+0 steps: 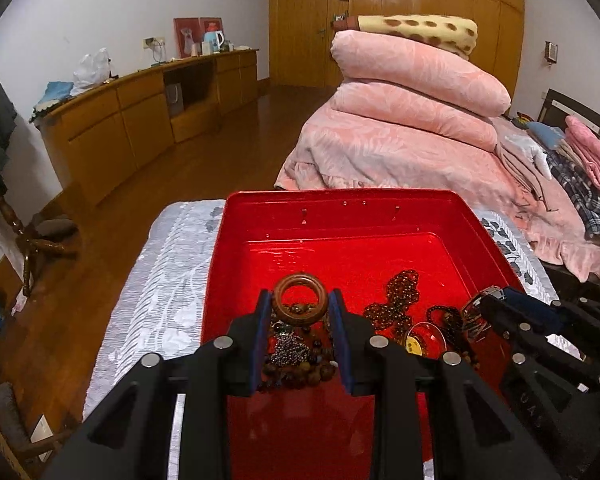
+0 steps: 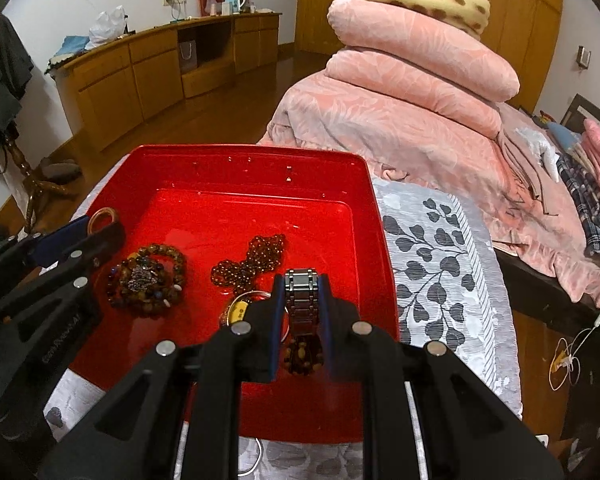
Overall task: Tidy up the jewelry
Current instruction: 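Carry the wooden ring and silver watch over the red tin and lower them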
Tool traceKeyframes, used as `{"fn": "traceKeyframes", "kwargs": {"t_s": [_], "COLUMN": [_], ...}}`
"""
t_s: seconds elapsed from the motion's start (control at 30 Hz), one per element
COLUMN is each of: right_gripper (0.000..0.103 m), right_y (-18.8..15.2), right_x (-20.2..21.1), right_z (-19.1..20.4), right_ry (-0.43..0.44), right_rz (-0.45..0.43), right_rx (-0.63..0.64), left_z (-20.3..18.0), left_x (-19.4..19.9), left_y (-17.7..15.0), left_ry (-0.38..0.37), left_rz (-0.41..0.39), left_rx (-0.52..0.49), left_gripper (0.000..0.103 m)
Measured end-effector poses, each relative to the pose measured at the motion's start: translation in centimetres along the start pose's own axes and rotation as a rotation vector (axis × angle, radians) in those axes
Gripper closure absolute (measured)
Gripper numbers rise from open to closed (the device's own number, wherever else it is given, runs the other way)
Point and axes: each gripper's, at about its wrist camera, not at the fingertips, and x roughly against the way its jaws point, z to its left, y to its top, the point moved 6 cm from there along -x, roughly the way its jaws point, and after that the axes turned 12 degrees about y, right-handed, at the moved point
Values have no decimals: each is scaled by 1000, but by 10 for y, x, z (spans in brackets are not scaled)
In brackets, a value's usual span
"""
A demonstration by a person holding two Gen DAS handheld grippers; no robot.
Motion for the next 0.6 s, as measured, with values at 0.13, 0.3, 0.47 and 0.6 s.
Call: {"fn": "traceKeyframes", "kwargs": {"t_s": [0.13,0.3,0.47,0.6], "right_gripper": [88,88,88,88], "right_y": [0,0,2,2], "right_x": [-7,-14,-20,-25], "right_z": [-2,-3,-3,-4], "right_ry": [-1,0,-1,-3], "right_rz": [13,26,35,43], "right_rx": [-4,-11,-16,-22], "left_z": [0,-4,-4,-5], "left_x": [-7,-14,-19,-22], "left_y": [-1,-2,-3,-3], "left_ry": [1,-5,-4,0], "left_rz": [9,21,26,30], "left_rx": [0,0,3,6], "left_gripper": [74,74,74,74]}}
